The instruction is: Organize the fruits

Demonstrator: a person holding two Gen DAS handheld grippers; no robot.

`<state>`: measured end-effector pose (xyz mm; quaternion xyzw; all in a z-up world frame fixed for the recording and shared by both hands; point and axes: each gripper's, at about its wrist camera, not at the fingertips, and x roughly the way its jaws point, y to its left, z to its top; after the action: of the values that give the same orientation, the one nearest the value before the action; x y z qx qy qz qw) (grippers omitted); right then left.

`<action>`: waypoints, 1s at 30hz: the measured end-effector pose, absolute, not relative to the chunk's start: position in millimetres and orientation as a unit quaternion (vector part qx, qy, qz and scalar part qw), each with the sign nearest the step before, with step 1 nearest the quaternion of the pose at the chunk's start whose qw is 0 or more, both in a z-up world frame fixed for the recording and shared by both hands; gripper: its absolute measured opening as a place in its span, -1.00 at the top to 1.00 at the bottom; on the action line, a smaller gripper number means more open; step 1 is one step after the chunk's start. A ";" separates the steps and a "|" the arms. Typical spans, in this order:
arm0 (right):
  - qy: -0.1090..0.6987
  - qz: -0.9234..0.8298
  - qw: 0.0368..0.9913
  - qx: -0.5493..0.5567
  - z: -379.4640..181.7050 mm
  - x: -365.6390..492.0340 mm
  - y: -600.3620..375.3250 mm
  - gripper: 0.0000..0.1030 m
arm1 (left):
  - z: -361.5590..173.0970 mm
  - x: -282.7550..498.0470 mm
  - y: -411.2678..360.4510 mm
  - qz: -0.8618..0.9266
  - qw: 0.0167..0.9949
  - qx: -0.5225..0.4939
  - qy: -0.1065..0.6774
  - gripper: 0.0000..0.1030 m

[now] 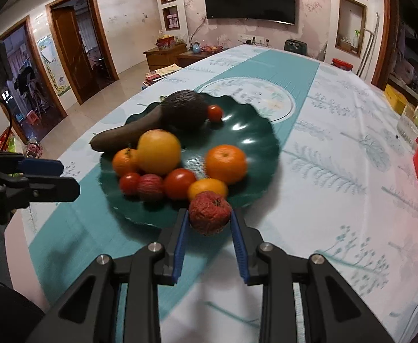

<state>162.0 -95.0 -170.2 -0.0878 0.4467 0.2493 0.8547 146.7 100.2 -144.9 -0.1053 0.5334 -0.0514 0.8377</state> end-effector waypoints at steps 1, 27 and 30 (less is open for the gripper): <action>0.447 0.241 0.857 -0.083 -171.2 159.3 -88.6 0.42 | -143.7 145.9 103.8 -0.056 0.838 -0.101 0.533 -0.42; 0.546 0.055 0.828 0.114 -150.6 36.3 -100.8 -0.30 | -117.7 75.9 147.2 -0.119 0.838 -0.092 0.525 -0.46; 0.549 0.075 0.826 0.103 -137.1 13.5 -107.0 -0.37 | -109.1 46.1 130.2 -0.115 0.842 -0.098 0.518 -0.55</action>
<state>13.5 -107.0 -137.1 0.1030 0.5491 0.0750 0.8260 46.1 130.2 -109.1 -0.0982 0.5176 -0.1151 0.8422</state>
